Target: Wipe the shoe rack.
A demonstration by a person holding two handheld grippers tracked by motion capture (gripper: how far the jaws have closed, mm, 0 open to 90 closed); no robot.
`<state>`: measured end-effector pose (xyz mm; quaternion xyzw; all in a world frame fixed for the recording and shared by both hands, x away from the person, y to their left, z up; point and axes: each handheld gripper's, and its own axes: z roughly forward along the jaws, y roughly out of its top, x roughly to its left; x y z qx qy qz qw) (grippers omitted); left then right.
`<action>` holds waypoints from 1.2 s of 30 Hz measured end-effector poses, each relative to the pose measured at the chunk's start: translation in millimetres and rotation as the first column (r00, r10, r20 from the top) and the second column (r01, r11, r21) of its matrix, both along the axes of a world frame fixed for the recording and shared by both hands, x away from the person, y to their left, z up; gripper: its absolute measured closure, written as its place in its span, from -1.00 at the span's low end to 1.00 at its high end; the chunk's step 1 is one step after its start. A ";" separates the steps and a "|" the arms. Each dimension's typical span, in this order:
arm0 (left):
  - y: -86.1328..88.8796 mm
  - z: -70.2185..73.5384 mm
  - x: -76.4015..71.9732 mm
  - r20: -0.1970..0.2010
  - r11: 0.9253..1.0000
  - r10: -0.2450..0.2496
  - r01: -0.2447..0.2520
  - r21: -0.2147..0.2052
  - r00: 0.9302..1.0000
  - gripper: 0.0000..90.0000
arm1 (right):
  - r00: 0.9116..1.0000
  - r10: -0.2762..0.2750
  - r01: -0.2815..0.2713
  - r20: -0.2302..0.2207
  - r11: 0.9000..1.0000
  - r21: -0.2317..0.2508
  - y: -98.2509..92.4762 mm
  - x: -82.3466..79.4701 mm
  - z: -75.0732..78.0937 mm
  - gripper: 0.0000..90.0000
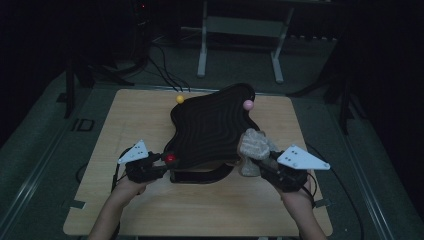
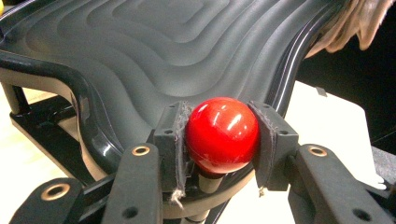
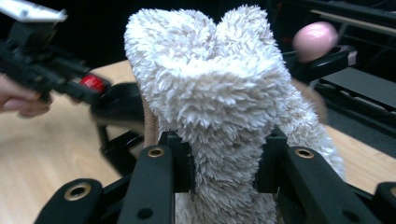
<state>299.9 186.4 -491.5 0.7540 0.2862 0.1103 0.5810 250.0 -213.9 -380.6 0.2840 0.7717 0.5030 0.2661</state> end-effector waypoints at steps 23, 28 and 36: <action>0.2 0.0 0.3 -0.003 1.000 0.000 0.000 -0.002 1.000 0.32 | 0.973 0.218 -0.216 -0.079 0.976 0.031 27.6 -6.8 -2.4 0.49; -0.1 0.0 0.3 -0.003 1.000 0.002 -0.002 -0.004 1.000 0.31 | 0.954 0.285 -0.277 -0.092 0.956 0.093 18.8 -4.3 10.6 0.48; -0.2 0.0 -0.1 -0.002 1.000 0.004 -0.004 -0.002 1.000 0.32 | 0.899 0.414 -0.388 -0.140 0.904 0.181 19.8 -2.5 16.4 0.48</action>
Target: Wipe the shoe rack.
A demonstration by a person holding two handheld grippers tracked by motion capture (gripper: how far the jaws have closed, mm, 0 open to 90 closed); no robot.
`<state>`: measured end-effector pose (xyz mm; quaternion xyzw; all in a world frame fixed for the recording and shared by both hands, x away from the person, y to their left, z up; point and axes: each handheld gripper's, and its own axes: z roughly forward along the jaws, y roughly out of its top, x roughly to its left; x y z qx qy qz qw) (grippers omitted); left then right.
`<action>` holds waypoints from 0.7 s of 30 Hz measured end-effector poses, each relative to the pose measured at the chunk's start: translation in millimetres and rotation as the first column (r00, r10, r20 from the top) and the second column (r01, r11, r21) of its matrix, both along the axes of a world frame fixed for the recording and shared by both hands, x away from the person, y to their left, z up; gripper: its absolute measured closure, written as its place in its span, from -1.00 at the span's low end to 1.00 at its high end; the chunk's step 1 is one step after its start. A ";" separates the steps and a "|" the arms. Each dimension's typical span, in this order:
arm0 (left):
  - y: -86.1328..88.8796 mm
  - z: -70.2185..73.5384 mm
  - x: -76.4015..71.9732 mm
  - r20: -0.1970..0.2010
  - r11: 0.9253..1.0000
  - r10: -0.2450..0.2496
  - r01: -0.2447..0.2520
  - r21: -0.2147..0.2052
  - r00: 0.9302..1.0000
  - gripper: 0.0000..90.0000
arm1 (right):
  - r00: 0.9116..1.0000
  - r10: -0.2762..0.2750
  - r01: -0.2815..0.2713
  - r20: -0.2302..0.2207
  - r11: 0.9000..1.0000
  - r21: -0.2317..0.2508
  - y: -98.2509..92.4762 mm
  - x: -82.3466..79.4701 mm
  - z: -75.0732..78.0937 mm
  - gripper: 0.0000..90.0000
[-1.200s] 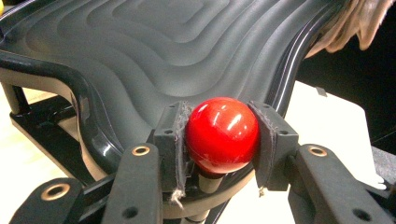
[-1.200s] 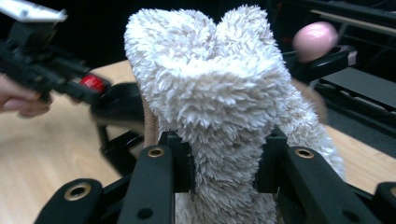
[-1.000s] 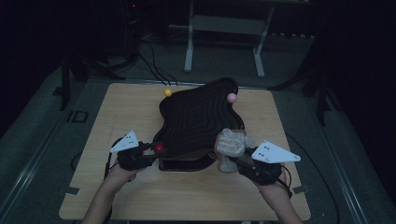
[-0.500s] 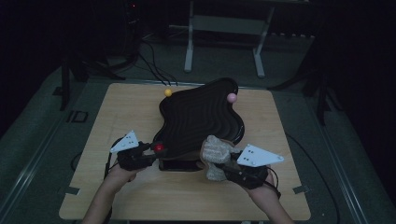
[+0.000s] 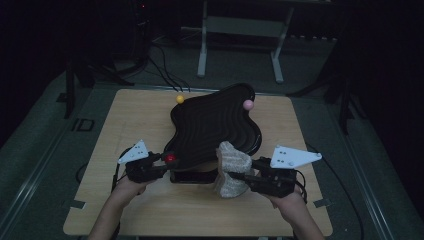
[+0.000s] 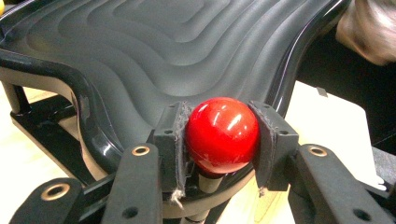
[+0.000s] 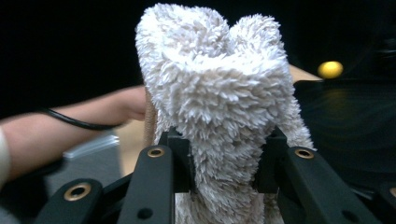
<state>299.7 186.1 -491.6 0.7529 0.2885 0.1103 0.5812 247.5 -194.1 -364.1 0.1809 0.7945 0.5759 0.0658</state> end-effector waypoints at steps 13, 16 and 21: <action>-0.1 0.1 0.4 -0.001 1.000 -0.004 0.004 0.000 1.000 0.32 | 0.936 -0.261 0.313 0.238 0.925 -0.216 10.9 2.5 -22.2 0.49; 0.3 0.2 0.6 -0.002 1.000 -0.004 0.004 -0.001 1.000 0.32 | 0.943 -0.216 0.284 0.251 0.917 -0.278 23.5 1.5 -28.0 0.49; 0.5 0.0 1.0 -0.002 1.000 -0.007 0.007 -0.002 1.000 0.32 | 0.922 -0.255 0.327 0.291 0.916 -0.233 24.1 4.6 -10.5 0.49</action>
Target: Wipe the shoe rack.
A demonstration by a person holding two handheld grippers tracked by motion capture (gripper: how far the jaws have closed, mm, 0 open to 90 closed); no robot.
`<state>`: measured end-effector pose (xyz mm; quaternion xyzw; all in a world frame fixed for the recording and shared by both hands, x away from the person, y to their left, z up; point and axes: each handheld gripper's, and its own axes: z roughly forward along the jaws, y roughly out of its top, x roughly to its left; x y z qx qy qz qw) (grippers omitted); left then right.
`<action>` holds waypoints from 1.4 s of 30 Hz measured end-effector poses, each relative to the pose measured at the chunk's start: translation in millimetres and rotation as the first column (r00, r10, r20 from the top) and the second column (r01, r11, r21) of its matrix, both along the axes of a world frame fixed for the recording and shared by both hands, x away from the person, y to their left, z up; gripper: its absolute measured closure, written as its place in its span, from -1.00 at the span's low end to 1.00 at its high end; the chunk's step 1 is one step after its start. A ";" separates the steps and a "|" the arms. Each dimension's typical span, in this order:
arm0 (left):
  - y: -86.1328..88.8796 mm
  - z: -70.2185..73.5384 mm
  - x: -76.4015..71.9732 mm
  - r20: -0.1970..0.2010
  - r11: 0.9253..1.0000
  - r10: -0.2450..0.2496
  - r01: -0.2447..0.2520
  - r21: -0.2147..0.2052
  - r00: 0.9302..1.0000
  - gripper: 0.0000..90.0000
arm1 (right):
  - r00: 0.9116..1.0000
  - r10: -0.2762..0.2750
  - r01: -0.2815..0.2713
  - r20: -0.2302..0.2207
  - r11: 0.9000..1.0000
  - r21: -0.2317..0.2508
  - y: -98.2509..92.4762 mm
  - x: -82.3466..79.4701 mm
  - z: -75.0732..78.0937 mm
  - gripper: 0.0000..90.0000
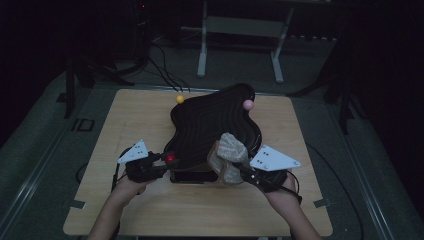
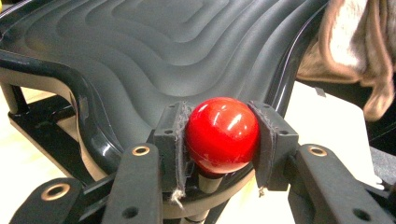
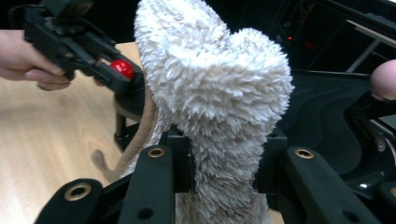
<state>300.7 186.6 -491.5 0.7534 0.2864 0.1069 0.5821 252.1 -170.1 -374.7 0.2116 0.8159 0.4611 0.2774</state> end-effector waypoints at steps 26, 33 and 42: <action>0.1 -0.2 0.4 0.000 1.000 -0.003 0.003 -0.001 1.000 0.32 | 0.998 0.028 -0.031 -0.048 0.997 -0.069 52.8 13.5 -26.1 0.48; -0.1 0.1 -0.1 0.000 1.000 0.000 0.000 0.001 1.000 0.32 | 0.993 0.056 -0.068 -0.100 0.991 -0.119 71.2 9.6 -51.7 0.49; -0.4 0.1 0.0 0.000 1.000 0.000 0.000 0.000 1.000 0.32 | 0.997 0.020 -0.026 -0.069 0.996 -0.086 79.0 8.9 -51.8 0.49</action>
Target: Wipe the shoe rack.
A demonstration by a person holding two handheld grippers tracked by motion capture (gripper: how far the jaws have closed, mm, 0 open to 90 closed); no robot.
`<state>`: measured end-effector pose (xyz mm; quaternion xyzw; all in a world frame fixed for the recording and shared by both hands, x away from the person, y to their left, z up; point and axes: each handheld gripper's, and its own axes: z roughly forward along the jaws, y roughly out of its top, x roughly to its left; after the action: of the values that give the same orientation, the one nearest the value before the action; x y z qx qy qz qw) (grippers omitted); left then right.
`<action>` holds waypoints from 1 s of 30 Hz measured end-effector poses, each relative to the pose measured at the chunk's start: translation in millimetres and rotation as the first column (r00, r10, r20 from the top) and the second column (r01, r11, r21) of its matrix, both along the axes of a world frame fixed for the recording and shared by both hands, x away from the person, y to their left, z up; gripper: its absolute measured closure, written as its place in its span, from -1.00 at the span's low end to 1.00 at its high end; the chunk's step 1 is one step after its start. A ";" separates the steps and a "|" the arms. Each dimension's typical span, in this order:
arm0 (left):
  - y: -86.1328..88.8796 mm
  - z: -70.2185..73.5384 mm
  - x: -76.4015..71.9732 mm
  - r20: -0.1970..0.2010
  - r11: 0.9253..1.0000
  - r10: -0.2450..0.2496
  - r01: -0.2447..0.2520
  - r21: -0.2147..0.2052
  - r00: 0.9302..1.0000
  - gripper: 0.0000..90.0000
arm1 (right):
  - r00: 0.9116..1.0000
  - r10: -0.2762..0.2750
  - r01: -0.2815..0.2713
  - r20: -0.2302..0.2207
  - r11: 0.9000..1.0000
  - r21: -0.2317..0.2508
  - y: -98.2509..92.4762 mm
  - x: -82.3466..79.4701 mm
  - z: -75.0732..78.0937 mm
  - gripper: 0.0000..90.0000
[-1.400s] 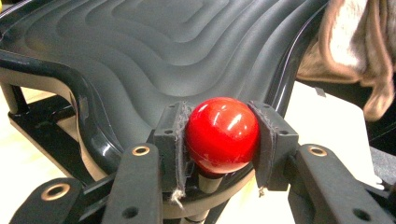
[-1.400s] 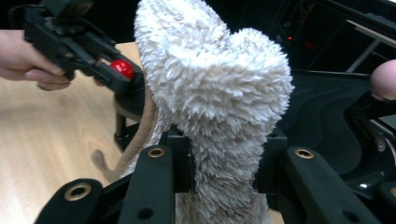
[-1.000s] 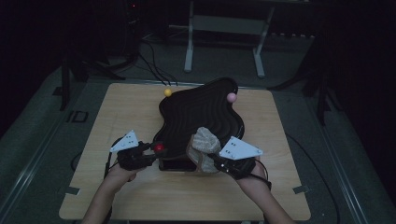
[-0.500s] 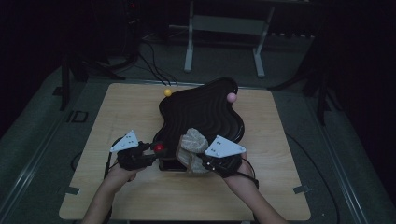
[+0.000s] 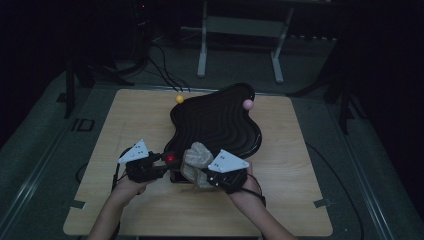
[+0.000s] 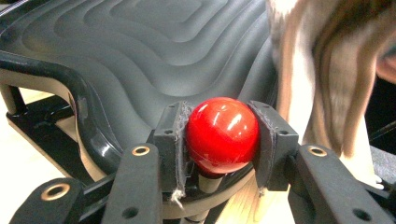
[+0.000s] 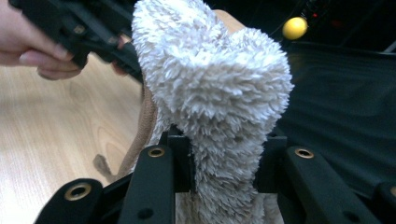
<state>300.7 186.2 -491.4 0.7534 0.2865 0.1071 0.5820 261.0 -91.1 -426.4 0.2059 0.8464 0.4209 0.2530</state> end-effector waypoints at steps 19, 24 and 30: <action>0.1 0.1 -0.1 -0.002 1.000 0.003 -0.003 0.000 1.000 0.32 | 1.000 0.021 -0.022 -0.011 1.000 -0.022 13.4 -1.6 -2.3 0.48; 0.3 0.2 0.1 -0.001 1.000 0.000 0.000 0.002 1.000 0.32 | 0.998 0.043 -0.046 -0.054 0.998 -0.043 17.4 -3.7 -23.7 0.49; 0.0 0.4 -0.2 0.000 1.000 0.003 -0.003 0.004 1.000 0.32 | 0.994 0.055 -0.062 -0.099 0.996 -0.068 16.5 -7.4 -41.0 0.49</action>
<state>300.5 186.2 -491.1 0.7543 0.2875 0.1086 0.5802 253.6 -74.6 -467.4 0.1922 0.8777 0.3874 0.2065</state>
